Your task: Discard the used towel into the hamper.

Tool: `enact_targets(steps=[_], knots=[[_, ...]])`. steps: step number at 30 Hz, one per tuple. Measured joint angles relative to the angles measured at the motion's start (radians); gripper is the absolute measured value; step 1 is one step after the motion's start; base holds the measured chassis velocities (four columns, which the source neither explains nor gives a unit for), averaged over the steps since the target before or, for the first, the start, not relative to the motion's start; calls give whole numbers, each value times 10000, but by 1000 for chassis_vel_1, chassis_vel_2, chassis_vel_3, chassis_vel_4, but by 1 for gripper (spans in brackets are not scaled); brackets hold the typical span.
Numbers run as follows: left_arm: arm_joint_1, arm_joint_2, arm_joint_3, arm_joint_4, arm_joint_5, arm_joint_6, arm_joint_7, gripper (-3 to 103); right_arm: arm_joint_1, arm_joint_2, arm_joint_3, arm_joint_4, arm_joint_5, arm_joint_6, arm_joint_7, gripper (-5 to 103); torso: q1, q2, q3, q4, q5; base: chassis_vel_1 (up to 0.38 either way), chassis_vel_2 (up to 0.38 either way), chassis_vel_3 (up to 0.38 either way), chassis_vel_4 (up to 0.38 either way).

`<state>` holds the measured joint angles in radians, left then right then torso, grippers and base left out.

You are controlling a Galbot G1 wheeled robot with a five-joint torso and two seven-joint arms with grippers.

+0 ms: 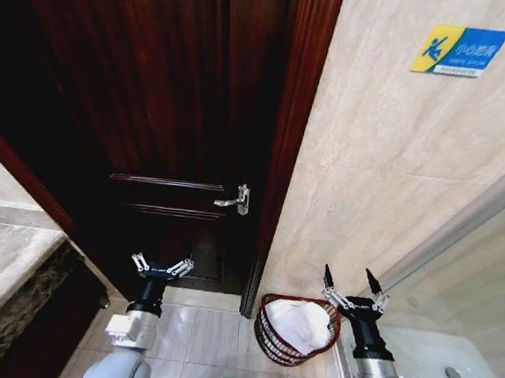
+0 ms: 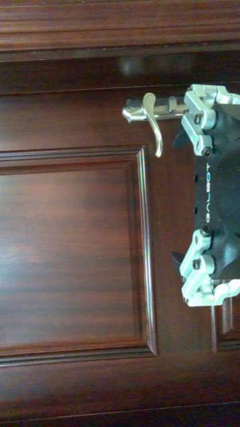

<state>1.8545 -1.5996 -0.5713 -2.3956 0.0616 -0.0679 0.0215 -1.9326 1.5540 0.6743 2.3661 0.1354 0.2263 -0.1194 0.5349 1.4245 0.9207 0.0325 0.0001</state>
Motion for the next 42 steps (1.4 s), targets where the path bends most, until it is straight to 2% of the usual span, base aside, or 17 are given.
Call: enact_targets(steps=[13, 33, 42], knots=[[0, -1, 1, 0, 0, 0, 0, 100, 1, -1, 2, -1, 0, 0, 0, 100, -2, 1, 0, 0, 0, 97, -98, -106, 107], [3, -1, 1, 0, 0, 0, 0, 100, -3, -1, 2, 0, 0, 0, 0, 100, -14, 8, -6, -1, -2, 231, -240, -233, 233], [-2, -1, 1, 0, 0, 0, 0, 100, 4, -1, 1, 0, 0, 0, 0, 100, 11, -3, 3, 0, -1, 10, -5, -22, 10]])
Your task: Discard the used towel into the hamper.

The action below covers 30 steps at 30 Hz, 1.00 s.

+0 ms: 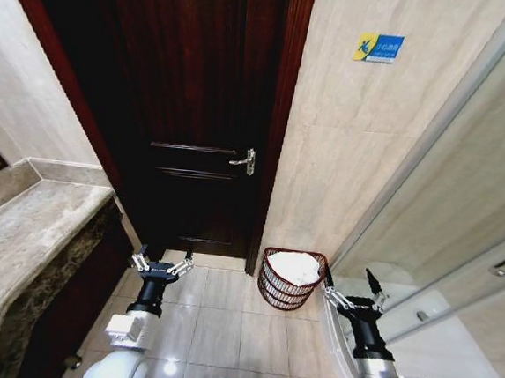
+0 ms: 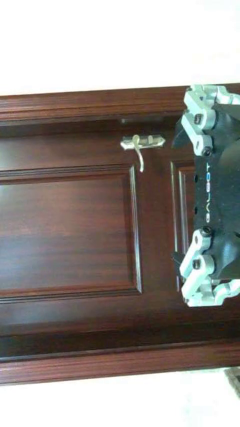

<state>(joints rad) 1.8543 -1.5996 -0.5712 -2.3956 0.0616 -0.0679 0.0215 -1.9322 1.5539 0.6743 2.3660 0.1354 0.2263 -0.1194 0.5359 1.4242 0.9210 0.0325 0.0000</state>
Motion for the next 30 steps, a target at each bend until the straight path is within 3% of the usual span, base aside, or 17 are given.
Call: enact_targets(steps=[12, 23, 24, 25, 30], knots=[[1, 0, 0, 0, 0, 0, 0, 100, -3, 0, 0, 0, 0, 0, 0, 100, -11, 1, -3, 0, 2, 55, -54, -53, 63], [3, 0, 0, -1, 0, 0, 0, 100, -4, 0, -1, 0, 0, 0, 0, 100, -13, 4, -4, 1, 2, 219, -219, -225, 220], [3, 0, 0, 0, 0, 0, 0, 100, -5, 0, 0, 0, 0, 0, 0, 100, -10, 4, -3, -1, -11, 285, -282, -302, 296], [3, -2, 0, 0, 0, 0, 0, 100, -3, 0, -2, -1, 0, 0, 0, 100, -11, 3, -3, 0, 8, 318, -299, -302, 296], [3, -3, 0, -1, 0, 0, 0, 100, -4, -1, 0, 0, 0, 0, 0, 100, -10, 4, -3, 0, 1, 326, -329, -331, 326]])
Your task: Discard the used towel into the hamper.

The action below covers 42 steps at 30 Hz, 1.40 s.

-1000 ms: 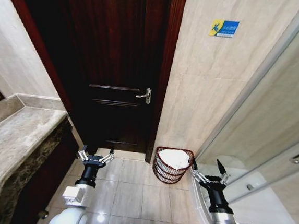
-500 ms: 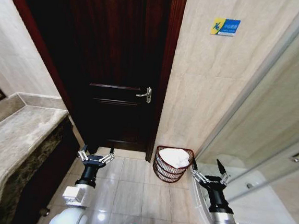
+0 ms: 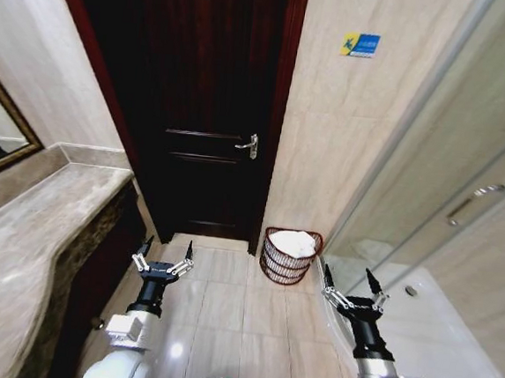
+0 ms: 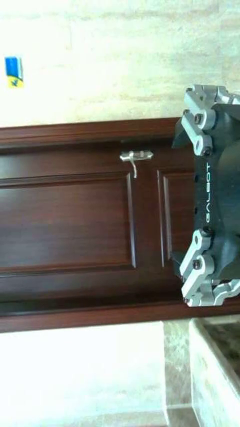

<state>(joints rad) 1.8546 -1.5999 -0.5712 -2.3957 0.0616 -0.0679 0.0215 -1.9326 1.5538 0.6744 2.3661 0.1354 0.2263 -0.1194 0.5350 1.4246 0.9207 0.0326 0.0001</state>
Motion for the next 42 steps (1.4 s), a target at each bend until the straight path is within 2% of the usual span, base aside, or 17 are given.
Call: enact_targets(steps=[1, 5, 6, 8, 9, 14, 22, 42], knots=[[1, -1, 0, 0, 0, 0, 0, 100, 0, 0, -2, -1, 0, 0, 0, 100, -4, 1, -2, 1, 8, 349, -337, -375, 361], [1, 3, 0, 1, 0, 0, 0, 100, 0, 1, -1, 0, 0, 0, 0, 100, -5, 1, -1, 0, -7, 360, -363, -353, 358], [1, 0, 0, 1, 0, 0, 0, 100, 0, 1, -1, -1, 0, 0, 0, 100, -8, 2, -3, 0, 7, 368, -350, -339, 291], [1, 1, 0, 1, 0, 0, 0, 100, 0, 1, -2, -1, 0, 0, 0, 100, -11, 3, -3, 0, 8, 368, -350, -282, 291], [4, 4, -1, 0, 0, 0, -1, 100, -2, 1, -1, 1, 0, 0, -1, 100, -18, 10, -9, 1, -8, 208, -282, -248, 226], [0, 3, 0, 1, 0, 0, 0, 100, -2, 1, 2, 0, 0, 0, 0, 100, -12, 6, -4, -3, 3, 53, -39, -173, 176], [-4, -1, 0, 1, 0, 0, 0, 100, 6, 1, -1, 0, 0, 0, 0, 100, 12, -7, 4, 3, 2, -52, 19, 103, -57], [0, 4, -1, 1, 0, 0, 0, 100, 0, 1, -2, 0, 0, 0, 0, 100, -1, -1, 0, 0, -1, -23, -19, 26, 20]])
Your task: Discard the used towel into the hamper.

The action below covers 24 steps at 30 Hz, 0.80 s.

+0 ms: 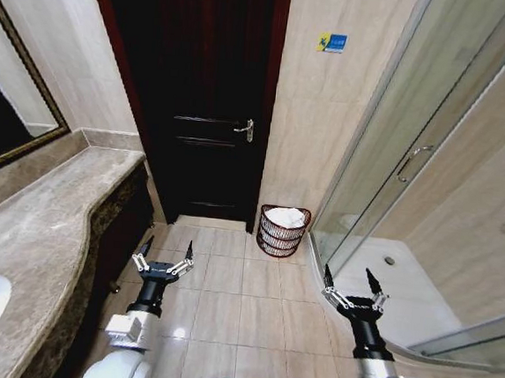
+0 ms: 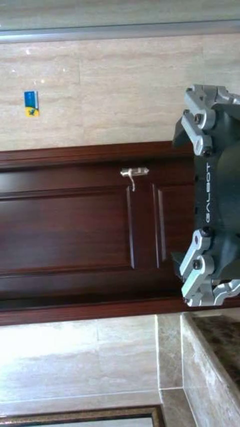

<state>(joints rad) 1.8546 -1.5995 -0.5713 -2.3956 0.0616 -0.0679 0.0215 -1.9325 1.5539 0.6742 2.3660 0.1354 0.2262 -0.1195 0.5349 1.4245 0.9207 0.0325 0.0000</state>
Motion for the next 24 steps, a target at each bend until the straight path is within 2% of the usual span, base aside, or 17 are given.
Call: enact_targets(steps=[12, 24], knots=[[0, -6, 1, 0, 0, 0, 0, 100, 0, -1, 5, 0, 0, 0, 1, 100, 0, 0, 0, 2, 3, -92, -118, 119, 72], [0, -3, 0, 0, 0, 0, 0, 100, 0, 0, 1, 0, 0, 0, 0, 100, -3, 2, -1, 0, 2, 46, -2, -51, 7]])
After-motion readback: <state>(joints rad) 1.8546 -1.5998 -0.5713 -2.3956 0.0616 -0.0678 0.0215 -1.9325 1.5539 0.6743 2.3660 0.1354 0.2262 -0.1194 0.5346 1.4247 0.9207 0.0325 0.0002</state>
